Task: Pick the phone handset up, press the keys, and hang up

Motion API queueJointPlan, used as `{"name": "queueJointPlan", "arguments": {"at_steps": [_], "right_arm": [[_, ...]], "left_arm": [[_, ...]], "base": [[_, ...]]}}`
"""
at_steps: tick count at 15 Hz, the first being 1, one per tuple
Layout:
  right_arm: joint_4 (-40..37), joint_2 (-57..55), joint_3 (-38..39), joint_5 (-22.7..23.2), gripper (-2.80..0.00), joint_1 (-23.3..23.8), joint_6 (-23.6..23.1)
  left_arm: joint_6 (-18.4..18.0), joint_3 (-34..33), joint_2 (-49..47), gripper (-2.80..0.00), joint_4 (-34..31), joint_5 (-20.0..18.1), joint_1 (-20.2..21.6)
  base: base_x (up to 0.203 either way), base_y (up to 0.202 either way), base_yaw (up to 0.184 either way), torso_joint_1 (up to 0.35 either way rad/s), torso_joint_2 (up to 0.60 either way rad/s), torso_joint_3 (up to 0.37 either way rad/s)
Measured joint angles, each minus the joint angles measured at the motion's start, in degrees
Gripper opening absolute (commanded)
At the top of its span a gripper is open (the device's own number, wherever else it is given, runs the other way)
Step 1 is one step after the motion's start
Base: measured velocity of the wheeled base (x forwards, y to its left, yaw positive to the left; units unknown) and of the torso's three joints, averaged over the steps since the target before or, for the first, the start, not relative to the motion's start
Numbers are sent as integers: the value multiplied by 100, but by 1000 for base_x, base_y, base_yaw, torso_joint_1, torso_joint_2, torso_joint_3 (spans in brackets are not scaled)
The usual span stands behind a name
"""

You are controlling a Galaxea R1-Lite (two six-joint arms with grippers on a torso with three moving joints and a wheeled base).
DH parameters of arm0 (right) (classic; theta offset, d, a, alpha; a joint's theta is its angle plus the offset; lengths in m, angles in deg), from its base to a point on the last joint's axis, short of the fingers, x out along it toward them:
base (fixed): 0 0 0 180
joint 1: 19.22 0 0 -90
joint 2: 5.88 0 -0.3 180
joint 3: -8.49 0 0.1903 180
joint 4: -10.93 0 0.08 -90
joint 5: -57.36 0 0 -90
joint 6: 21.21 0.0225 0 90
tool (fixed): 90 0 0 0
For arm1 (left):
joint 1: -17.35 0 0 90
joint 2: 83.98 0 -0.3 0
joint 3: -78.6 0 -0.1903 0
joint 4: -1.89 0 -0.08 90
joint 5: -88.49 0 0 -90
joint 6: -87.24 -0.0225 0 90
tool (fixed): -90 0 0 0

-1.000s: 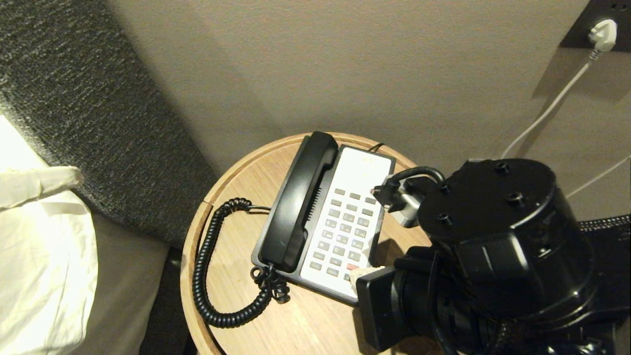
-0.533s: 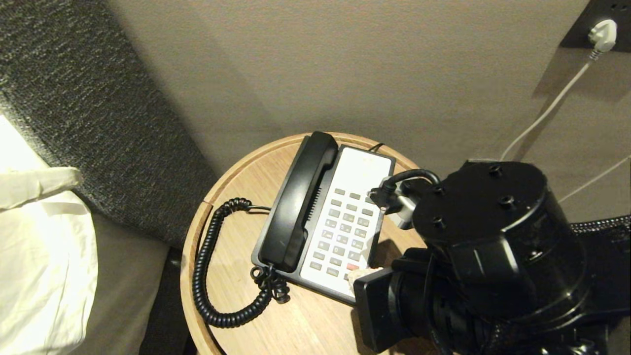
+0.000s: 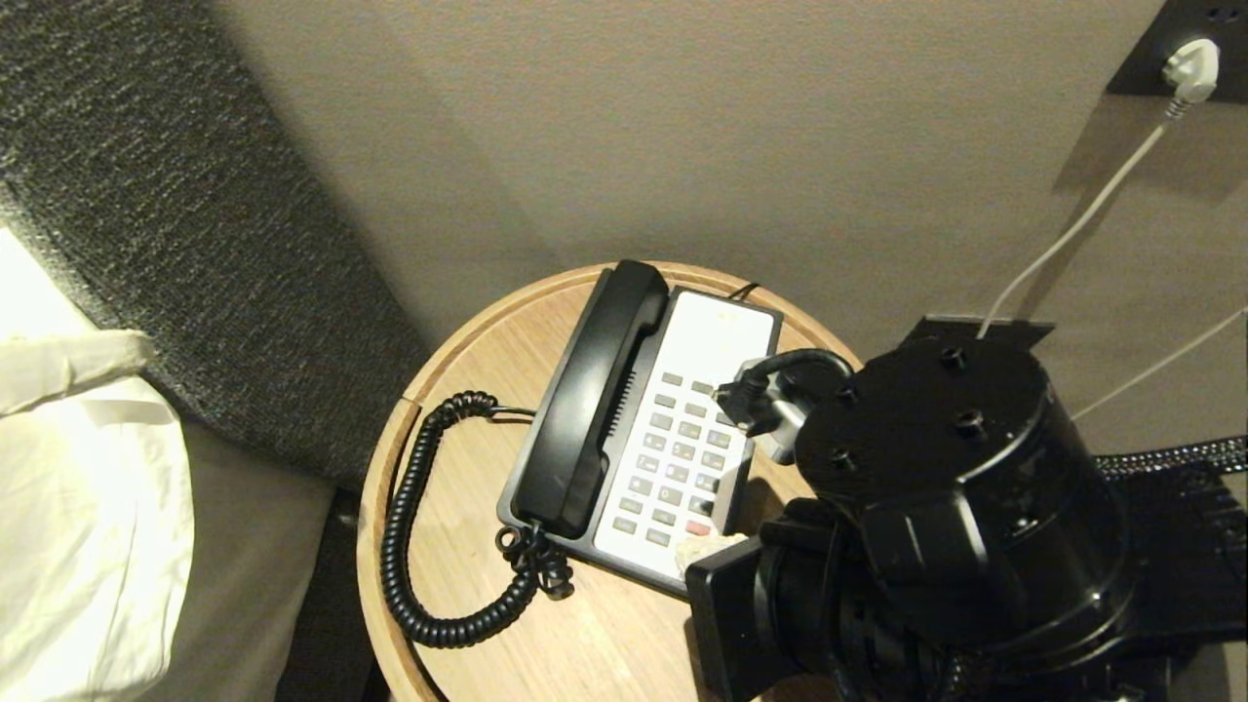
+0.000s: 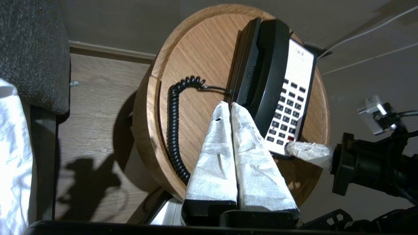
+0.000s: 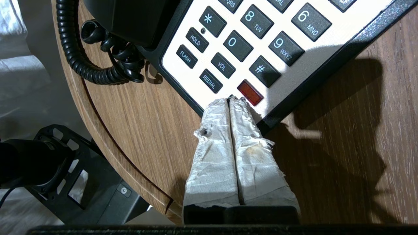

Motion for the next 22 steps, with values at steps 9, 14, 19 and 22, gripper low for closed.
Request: {"name": "queueJointPlan", "arguments": {"at_steps": [9,14,19,22], "right_arm": [[-47,394,-196,-55,-280,-6,33],[-72,684,-158,-148,-280,7,29],[-47,972,-128,-171,-280,112,32],[-41,1166,-22,-165,-280,190,43]], "left_arm": [[266,-196,67,-280,148,-30,349],[477,-920,599,-280,315,38,1177],[428,-2298,1740,-280,524,348,2676],[80,-3194,2616,-280,510,336,3415]], "base": [[0,0,0,0,0,0],[0,0,0,0,0,0],[0,0,0,0,0,0],[0,0,0,0,0,0]]}}
